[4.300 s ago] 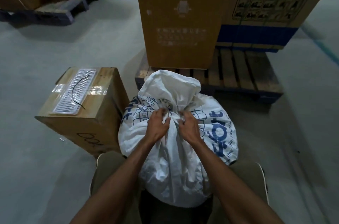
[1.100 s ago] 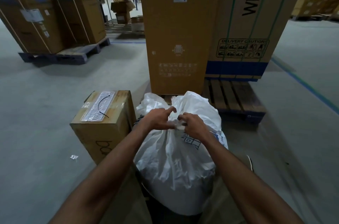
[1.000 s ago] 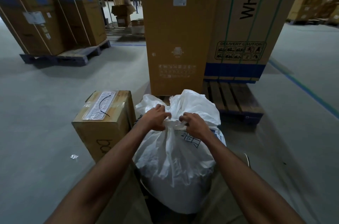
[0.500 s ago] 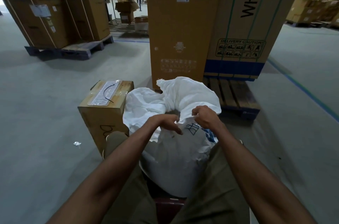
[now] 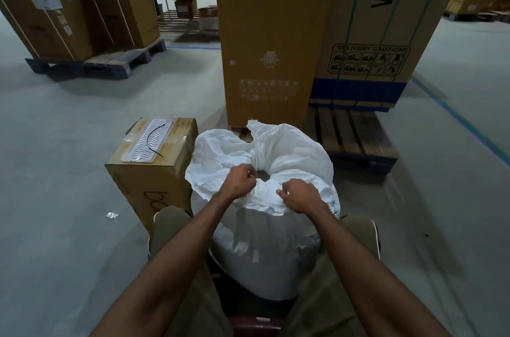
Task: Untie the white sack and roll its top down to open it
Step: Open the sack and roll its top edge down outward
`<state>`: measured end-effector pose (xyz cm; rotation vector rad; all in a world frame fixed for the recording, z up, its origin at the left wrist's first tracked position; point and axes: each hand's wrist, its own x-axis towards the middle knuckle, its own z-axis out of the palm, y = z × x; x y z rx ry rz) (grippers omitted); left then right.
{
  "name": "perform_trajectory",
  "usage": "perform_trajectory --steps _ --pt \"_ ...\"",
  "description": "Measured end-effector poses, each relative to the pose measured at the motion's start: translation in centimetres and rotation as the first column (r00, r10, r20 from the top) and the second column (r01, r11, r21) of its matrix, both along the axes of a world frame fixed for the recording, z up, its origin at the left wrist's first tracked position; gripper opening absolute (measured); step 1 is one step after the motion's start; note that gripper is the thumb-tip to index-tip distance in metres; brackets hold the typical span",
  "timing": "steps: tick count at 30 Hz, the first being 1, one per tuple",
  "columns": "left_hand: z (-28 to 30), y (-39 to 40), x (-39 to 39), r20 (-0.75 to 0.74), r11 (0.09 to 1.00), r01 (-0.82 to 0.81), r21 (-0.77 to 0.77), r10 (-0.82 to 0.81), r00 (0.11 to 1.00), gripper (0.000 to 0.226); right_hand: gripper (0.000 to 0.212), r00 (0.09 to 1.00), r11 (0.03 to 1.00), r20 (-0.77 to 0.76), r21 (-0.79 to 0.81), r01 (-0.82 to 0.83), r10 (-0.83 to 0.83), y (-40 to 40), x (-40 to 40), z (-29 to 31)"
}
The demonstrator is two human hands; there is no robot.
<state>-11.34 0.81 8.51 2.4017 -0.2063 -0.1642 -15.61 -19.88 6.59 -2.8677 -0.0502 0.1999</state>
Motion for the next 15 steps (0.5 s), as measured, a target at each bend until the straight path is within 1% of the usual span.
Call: perform_trajectory --steps 2,3,4,5,6,7,8,9,10,11,13,15 --pt "-0.9 -0.3 1.4 0.126 0.975 -0.011 0.224 -0.018 0.992 0.025 0.039 1.000 1.000 0.027 0.016 0.002 -0.002 0.9 1.4 -0.4" --pt "-1.2 -0.5 2.1 0.178 0.932 0.009 0.361 -0.079 0.981 0.025 0.034 1.000 1.000 0.021 0.011 -0.003 0.003 1.3 2.1 -0.4" --pt "-1.4 -0.6 2.7 0.196 0.869 0.035 0.494 -0.151 0.969 0.027 0.031 1.000 1.000 0.002 0.002 -0.018 0.018 1.8 2.9 -0.5" --pt "-1.6 -0.7 3.4 0.185 0.792 0.064 0.607 -0.219 0.958 0.032 0.033 0.999 0.999 -0.029 -0.001 -0.036 0.036 2.1 3.6 -0.5" --pt "-1.9 -0.7 4.2 0.139 0.720 0.100 0.686 -0.265 0.954 0.042 0.038 0.997 0.998 -0.057 0.012 -0.054 0.054 2.5 4.4 -0.6" --pt "-2.3 -0.6 4.9 0.066 0.671 0.147 0.727 -0.281 0.957 0.058 0.046 0.994 0.997 -0.082 0.029 -0.070 0.072 2.8 5.1 -0.7" --pt "-2.8 -0.4 5.6 -0.019 0.647 0.200 0.736 -0.276 0.961 0.074 0.053 0.991 0.995 -0.098 0.037 -0.089 0.093 3.1 5.8 -0.9" --pt "-3.5 -0.1 6.2 -0.096 0.645 0.247 0.723 -0.260 0.961 0.088 0.057 0.987 0.993 -0.115 0.036 -0.110 0.114 3.3 6.4 -1.1" --pt "-4.2 0.1 6.7 -0.154 0.648 0.281 0.708 -0.246 0.957 0.095 0.060 0.983 0.991 -0.131 0.041 -0.125 0.129 3.6 7.1 -1.6" --pt "-4.9 0.4 7.0 -0.195 0.653 0.308 0.692 -0.242 0.951 0.097 0.061 0.980 0.990 -0.144 0.059 -0.129 0.136 3.8 7.5 -2.0" --pt "-5.9 0.9 7.0 -0.227 0.683 0.329 0.652 -0.239 0.944 0.094 0.061 0.979 0.987 -0.148 0.104 -0.124 0.139 4.2 8.2 -2.9" --pt "-6.5 0.9 6.5 -0.245 0.723 0.332 0.606 -0.226 0.943 0.088 0.055 0.979 0.985 -0.130 0.098 -0.145 0.157 4.5 8.4 -3.8"
